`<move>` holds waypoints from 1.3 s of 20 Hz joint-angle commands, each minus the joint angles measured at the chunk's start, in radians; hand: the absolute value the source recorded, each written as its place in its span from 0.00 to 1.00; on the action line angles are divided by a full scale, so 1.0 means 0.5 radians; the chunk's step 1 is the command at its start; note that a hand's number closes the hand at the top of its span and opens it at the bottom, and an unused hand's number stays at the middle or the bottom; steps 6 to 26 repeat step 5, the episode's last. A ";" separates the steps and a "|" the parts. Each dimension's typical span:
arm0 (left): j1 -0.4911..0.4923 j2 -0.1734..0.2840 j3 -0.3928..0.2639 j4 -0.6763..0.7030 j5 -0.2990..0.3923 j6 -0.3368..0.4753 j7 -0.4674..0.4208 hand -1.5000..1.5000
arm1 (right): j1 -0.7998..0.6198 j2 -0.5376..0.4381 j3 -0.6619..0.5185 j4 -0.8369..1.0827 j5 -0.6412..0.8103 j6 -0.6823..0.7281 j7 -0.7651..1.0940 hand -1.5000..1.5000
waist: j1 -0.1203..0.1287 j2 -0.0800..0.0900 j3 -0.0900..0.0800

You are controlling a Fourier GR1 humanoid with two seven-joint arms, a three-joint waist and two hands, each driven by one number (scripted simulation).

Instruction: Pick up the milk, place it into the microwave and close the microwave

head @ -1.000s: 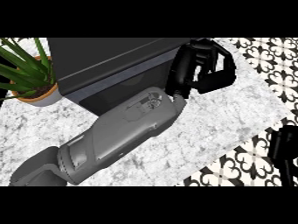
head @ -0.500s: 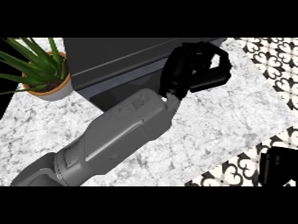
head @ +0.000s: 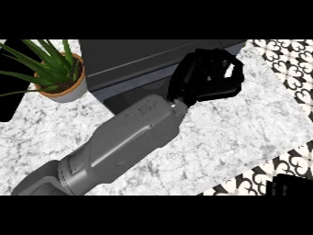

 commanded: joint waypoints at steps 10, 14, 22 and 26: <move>0.300 0.066 0.087 0.366 0.133 -0.094 -0.094 1.00 | 0.130 0.061 0.076 -0.186 0.103 -0.107 0.016 1.00 | 0.094 0.038 -0.021; 0.300 0.066 0.087 0.366 0.133 -0.094 -0.094 1.00 | 0.130 0.061 0.076 -0.186 0.103 -0.107 0.016 1.00 | 0.094 0.038 -0.021; 0.300 0.066 0.087 0.366 0.133 -0.094 -0.094 1.00 | 0.130 0.061 0.076 -0.186 0.103 -0.107 0.016 1.00 | 0.094 0.038 -0.021; 0.300 0.066 0.087 0.366 0.133 -0.094 -0.094 1.00 | 0.130 0.061 0.076 -0.186 0.103 -0.107 0.016 1.00 | 0.094 0.038 -0.021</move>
